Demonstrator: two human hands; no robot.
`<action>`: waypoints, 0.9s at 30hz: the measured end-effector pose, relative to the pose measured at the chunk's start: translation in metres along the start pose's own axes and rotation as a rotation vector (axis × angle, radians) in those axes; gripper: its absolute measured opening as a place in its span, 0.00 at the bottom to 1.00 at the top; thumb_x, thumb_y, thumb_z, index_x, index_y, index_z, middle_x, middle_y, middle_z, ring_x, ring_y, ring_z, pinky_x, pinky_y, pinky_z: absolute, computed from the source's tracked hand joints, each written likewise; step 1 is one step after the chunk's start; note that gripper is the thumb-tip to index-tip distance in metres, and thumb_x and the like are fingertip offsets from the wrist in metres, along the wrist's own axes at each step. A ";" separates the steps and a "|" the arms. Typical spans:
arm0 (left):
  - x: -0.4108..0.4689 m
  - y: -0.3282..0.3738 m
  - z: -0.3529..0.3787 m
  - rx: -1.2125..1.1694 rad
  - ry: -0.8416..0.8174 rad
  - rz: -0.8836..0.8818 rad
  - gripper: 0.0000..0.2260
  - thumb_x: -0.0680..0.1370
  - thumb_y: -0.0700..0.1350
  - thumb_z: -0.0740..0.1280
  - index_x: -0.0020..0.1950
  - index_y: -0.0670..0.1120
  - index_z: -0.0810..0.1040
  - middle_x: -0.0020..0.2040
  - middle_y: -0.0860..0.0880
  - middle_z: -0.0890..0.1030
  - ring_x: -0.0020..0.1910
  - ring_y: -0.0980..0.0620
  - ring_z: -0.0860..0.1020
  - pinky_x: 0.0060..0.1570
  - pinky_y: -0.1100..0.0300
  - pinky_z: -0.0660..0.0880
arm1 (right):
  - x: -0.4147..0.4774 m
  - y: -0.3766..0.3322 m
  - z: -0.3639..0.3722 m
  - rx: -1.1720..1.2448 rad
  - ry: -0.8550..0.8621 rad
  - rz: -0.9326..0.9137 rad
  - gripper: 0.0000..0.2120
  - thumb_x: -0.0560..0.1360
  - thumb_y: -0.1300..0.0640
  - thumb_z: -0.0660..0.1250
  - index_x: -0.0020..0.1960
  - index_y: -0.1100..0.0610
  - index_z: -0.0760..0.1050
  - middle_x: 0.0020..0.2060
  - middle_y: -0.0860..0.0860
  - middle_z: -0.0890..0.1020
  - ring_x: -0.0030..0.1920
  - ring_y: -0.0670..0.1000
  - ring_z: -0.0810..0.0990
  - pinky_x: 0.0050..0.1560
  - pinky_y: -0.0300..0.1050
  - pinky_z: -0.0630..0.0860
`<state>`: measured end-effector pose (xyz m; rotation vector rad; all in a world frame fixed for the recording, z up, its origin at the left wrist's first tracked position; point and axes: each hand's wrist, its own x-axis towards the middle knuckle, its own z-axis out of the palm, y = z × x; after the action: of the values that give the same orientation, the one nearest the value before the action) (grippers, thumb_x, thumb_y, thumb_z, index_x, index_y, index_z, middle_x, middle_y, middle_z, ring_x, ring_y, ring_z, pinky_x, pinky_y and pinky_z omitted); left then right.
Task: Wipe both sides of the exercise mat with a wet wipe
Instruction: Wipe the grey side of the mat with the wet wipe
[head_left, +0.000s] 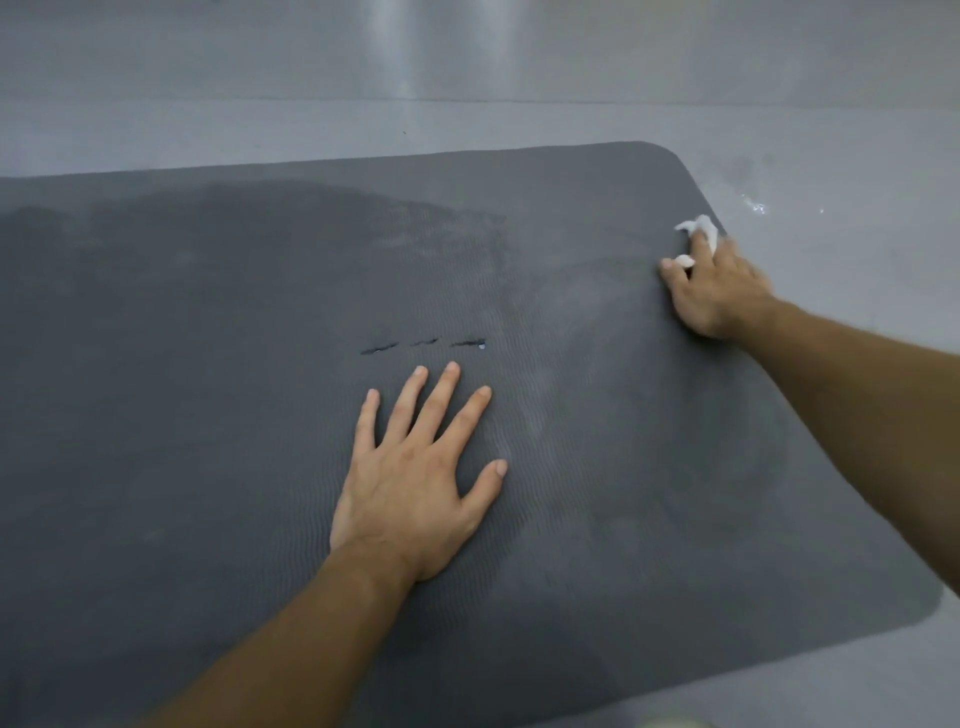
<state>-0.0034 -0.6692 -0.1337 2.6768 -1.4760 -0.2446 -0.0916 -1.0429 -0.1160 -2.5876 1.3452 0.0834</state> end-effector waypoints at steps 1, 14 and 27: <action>0.000 0.000 0.001 0.000 0.001 -0.001 0.31 0.81 0.69 0.41 0.83 0.61 0.43 0.83 0.56 0.39 0.82 0.52 0.36 0.79 0.40 0.41 | 0.000 0.006 0.000 -0.005 -0.014 0.055 0.37 0.81 0.34 0.46 0.82 0.54 0.48 0.81 0.56 0.53 0.81 0.56 0.53 0.79 0.55 0.50; 0.000 0.001 -0.002 -0.001 -0.010 -0.003 0.32 0.80 0.69 0.41 0.83 0.62 0.42 0.83 0.56 0.38 0.82 0.51 0.35 0.79 0.39 0.40 | -0.002 -0.181 0.030 -0.016 -0.151 -0.477 0.39 0.83 0.37 0.51 0.83 0.60 0.45 0.82 0.56 0.48 0.82 0.53 0.46 0.80 0.46 0.43; 0.000 -0.001 0.001 -0.002 -0.006 -0.001 0.32 0.80 0.69 0.40 0.83 0.62 0.42 0.83 0.56 0.38 0.82 0.51 0.36 0.78 0.38 0.39 | -0.081 -0.010 0.024 -0.130 -0.009 -0.454 0.35 0.82 0.37 0.42 0.83 0.52 0.46 0.83 0.49 0.50 0.82 0.51 0.49 0.80 0.51 0.50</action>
<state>-0.0030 -0.6692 -0.1348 2.6776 -1.4753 -0.2543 -0.1286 -0.9671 -0.1254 -2.9264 0.7417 0.1094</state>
